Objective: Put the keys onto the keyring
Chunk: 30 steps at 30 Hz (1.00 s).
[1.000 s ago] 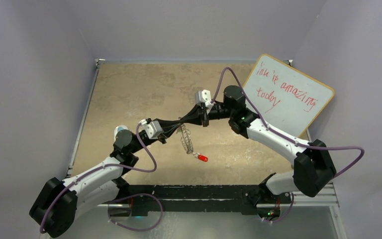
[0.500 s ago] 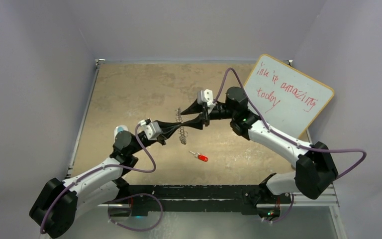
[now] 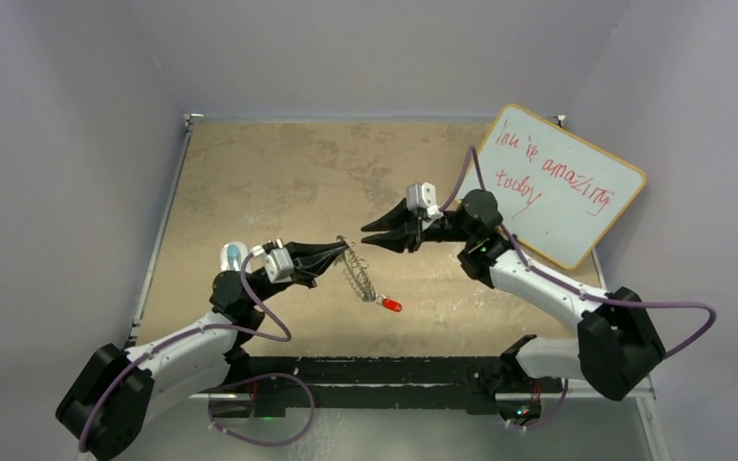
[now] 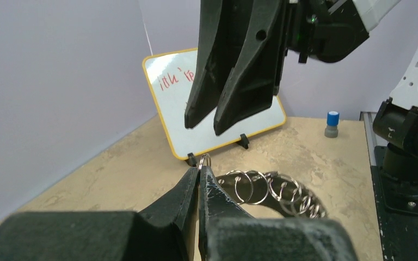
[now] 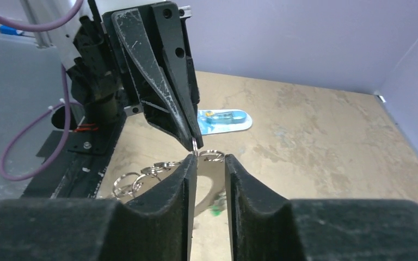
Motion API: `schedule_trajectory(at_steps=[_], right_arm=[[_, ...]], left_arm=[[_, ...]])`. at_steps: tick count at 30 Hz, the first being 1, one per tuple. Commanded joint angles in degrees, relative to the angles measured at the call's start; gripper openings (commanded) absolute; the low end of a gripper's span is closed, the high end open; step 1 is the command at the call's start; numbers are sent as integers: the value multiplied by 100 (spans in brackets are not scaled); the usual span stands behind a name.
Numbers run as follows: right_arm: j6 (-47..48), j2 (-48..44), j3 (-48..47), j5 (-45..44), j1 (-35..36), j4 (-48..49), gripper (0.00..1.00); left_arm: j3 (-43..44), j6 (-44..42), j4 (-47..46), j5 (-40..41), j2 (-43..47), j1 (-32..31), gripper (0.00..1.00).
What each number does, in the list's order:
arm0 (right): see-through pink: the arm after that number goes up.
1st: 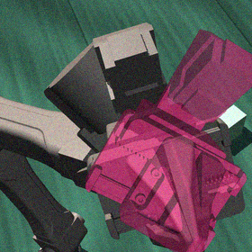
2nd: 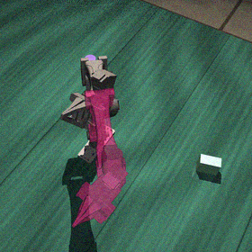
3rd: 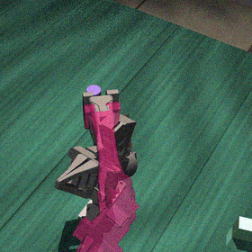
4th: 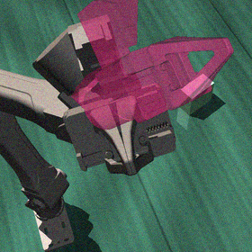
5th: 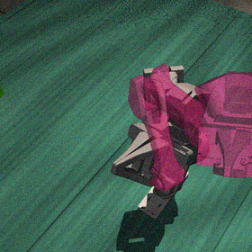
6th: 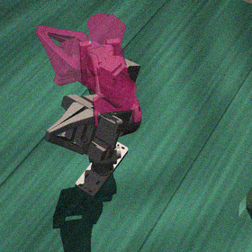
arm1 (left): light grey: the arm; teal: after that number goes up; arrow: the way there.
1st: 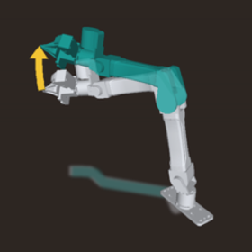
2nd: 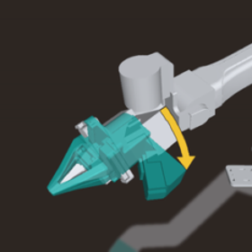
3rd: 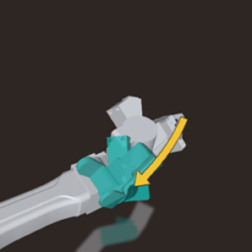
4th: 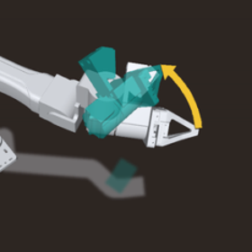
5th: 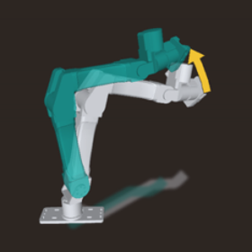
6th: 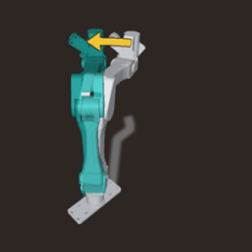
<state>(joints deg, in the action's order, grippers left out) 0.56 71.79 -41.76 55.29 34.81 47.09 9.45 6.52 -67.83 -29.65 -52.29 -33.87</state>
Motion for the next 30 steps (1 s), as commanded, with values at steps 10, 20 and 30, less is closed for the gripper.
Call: schedule_trajectory(at_steps=[10, 20, 30], right_arm=[[-1134, 777, -268, 584, 0, 1564, 36], [-186, 707, -150, -87, 28, 187, 45], [509, 812, -103, -1011, 67, -699, 53]], left_arm=[[-66, 270, -954, 78, 66, 4, 0], [-92, 260, -49, 705, 272, 3, 0], [378, 1576, 3396, 3778, 977, 3, 55]])
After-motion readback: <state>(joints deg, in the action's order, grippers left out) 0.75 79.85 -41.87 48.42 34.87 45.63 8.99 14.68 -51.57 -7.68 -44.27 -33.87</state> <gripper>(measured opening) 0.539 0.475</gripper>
